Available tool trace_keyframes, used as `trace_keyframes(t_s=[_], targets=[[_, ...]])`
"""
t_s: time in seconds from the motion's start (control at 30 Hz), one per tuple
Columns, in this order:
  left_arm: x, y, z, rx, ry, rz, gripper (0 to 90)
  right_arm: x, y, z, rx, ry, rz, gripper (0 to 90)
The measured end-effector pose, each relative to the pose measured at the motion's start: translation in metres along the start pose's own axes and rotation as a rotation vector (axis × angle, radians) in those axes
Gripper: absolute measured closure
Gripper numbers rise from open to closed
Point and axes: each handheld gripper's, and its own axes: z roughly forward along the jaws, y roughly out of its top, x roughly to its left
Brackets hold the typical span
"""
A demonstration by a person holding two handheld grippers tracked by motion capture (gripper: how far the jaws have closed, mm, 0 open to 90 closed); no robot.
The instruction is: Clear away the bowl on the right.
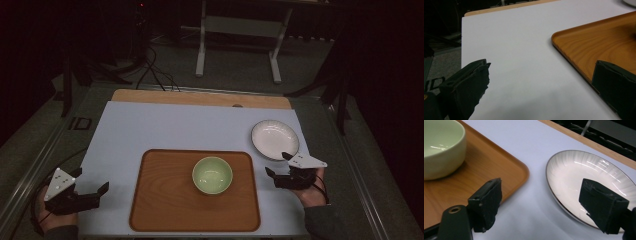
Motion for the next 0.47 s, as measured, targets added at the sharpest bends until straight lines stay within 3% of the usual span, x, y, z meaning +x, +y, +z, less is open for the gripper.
trace_keyframes(t_s=[0.47], targets=[[0.0, 0.0, 0.001, 0.001, 0.001, 0.005, 1.1, -0.016, -0.022, -0.019, -0.008, -0.056, 0.071, 18.4]])
